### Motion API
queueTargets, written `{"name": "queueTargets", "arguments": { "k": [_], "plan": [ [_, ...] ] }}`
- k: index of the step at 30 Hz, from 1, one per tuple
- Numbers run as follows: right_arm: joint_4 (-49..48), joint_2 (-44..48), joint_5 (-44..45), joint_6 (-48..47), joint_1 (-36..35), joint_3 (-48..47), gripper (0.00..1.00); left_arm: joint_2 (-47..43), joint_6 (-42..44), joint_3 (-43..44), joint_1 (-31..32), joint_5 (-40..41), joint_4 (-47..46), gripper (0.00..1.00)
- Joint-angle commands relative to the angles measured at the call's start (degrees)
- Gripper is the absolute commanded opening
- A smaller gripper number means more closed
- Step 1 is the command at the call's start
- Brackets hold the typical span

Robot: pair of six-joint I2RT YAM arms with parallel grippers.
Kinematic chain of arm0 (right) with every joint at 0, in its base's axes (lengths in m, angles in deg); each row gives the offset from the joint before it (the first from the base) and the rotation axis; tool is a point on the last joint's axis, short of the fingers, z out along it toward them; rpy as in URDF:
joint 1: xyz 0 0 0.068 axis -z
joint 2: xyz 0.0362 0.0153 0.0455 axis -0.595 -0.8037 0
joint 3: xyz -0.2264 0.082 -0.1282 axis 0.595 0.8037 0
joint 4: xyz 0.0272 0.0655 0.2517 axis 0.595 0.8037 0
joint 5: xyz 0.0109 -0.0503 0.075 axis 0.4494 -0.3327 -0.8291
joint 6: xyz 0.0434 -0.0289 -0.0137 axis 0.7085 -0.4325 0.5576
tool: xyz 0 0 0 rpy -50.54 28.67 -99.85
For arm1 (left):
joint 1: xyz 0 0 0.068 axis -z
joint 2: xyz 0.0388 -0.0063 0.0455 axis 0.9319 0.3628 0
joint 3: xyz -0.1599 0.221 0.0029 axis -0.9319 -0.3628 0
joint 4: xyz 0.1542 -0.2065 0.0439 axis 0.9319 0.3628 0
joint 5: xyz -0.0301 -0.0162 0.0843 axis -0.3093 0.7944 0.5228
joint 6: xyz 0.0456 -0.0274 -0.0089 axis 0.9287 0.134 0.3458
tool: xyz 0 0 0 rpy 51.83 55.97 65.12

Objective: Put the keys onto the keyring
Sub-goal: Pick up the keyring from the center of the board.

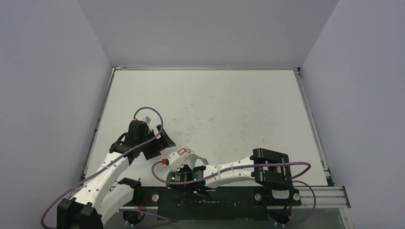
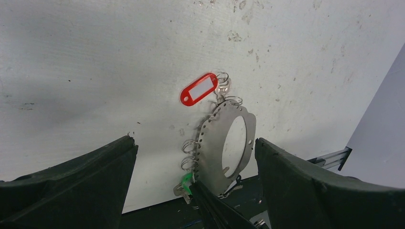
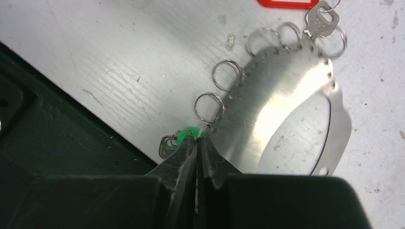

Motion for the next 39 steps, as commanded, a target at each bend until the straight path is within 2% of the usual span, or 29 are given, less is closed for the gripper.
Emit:
{"name": "queueTargets", "arguments": {
  "k": [1, 6, 13, 17, 21, 25, 28, 31, 33, 35, 39],
  "plan": [
    [0.0, 1.4, 3.0, -1.5, 0.1, -0.6, 0.0, -1.1, 0.5, 0.2, 0.6, -0.3, -2.8, 0.92],
    [-3.0, 8.1, 2.4, -5.9, 1.1, 3.4, 0.0, -2.6, 0.9, -0.2, 1.9, 0.8, -4.8, 0.91],
    [-6.5, 22.4, 2.1, -21.6, 3.2, 10.0, 0.0, -5.3, 1.9, -1.5, 7.7, 2.8, -15.3, 0.86],
    [-9.6, 32.1, -4.2, -28.6, 7.2, 16.9, 0.0, -5.5, 1.3, -3.6, 10.1, -0.6, -25.3, 0.84],
    [-15.0, 44.6, -17.8, -31.6, 17.5, 24.3, 0.0, -6.3, 1.0, -6.3, 10.7, -3.6, -35.7, 0.83],
    [-21.6, 54.3, -28.4, -34.4, 26.5, 31.6, 0.0, -7.7, 6.6, -9.5, 11.9, -7.9, -47.2, 0.83],
    [-22.6, 58.7, -31.8, -35.9, 29.7, 34.6, 0.0, -8.5, 11.8, -13.1, 14.0, -9.9, -57.8, 0.86],
    [-22.6, 59.4, -35.5, -37.3, 31.8, 34.6, 0.0, -7.8, 18.4, -15.8, 17.0, -11.1, -65.7, 0.93],
    [-22.6, 57.8, -39.9, -37.6, 33.0, 34.0, 0.0, -6.0, 22.2, -15.8, 18.9, -11.7, -68.1, 0.94],
    [-22.6, 54.2, -45.6, -37.2, 34.9, 33.1, 0.0, -4.4, 27.1, -15.0, 20.3, -14.4, -68.6, 0.9],
    [-24.6, 44.7, -58.1, -37.4, 37.9, 28.6, 0.0, -4.2, 33.2, -13.3, 22.9, -12.8, -64.0, 0.78]
  ]
}}
